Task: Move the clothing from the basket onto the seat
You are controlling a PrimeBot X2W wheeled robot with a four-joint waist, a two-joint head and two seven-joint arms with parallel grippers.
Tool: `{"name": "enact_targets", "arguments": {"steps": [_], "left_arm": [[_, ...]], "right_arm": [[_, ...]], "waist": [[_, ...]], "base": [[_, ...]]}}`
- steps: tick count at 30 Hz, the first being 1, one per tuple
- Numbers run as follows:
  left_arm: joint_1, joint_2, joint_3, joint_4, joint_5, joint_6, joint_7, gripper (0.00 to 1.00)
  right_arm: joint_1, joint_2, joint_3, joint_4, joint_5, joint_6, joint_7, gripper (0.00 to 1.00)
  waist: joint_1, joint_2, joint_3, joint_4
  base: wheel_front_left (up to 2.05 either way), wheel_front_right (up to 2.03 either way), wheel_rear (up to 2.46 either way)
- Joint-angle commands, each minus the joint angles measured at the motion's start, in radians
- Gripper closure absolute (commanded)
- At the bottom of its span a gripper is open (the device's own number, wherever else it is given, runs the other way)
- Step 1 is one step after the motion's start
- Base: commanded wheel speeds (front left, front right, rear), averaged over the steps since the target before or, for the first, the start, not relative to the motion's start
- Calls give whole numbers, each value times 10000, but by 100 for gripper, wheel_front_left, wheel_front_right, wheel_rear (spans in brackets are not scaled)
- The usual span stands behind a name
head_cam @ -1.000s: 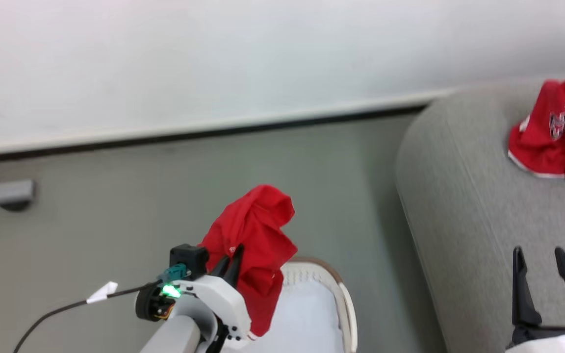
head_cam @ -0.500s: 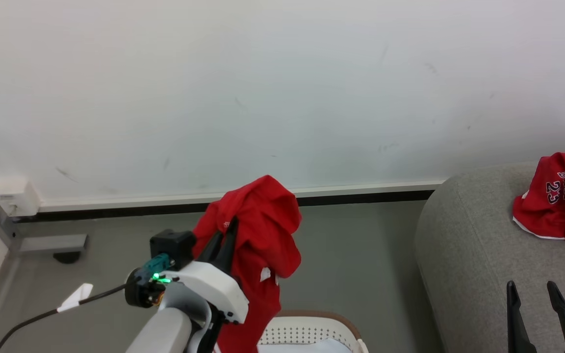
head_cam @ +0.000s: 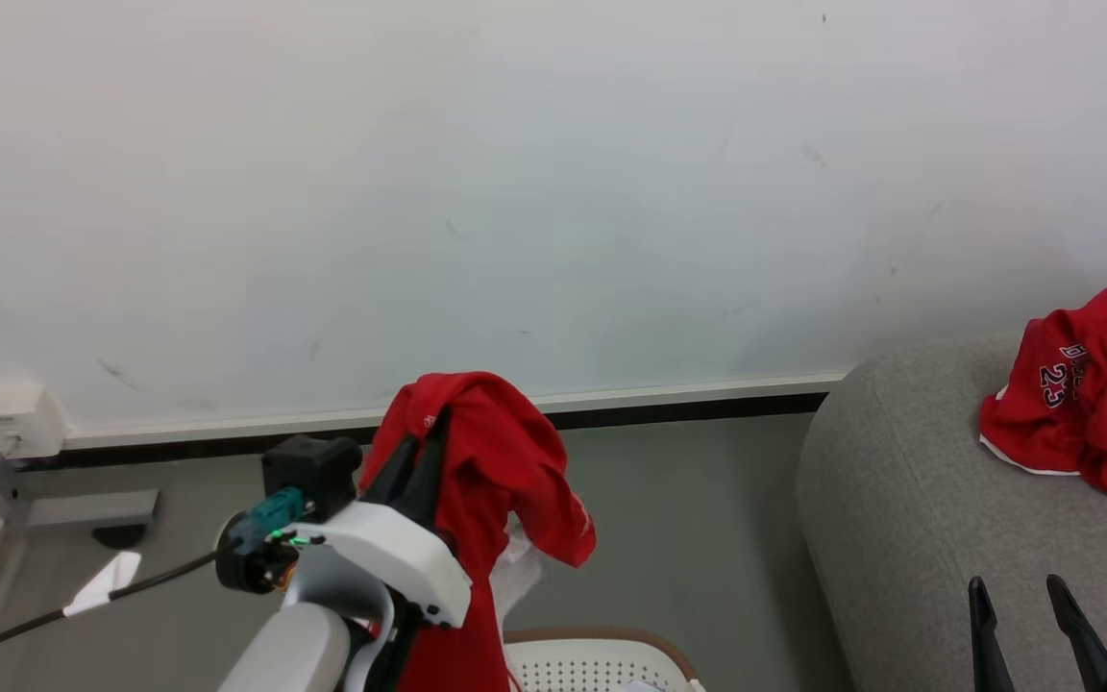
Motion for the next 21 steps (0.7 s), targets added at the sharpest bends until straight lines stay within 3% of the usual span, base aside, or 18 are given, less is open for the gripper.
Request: {"name": "enact_targets", "arguments": {"steps": [1, 15, 21], "left_arm": [[172, 83, -14, -136, -57, 25, 45, 100], [223, 138, -178, -612, -67, 123, 249, 100], [178, 156, -284, -662, -83, 99, 297, 100]], "right_arm": [[165, -28, 3, -35, 20, -26, -15, 0], [-50, -28, 239, -161, -99, -26, -15, 0], [-210, -158, 1125, -545, -230, -26, -14, 0]], "waist": [[1, -1, 7, -18], [1, -1, 42, -158], [1, -1, 70, -197]], "base": [[0, 0, 0], [0, 0, 0], [0, 0, 0]]}}
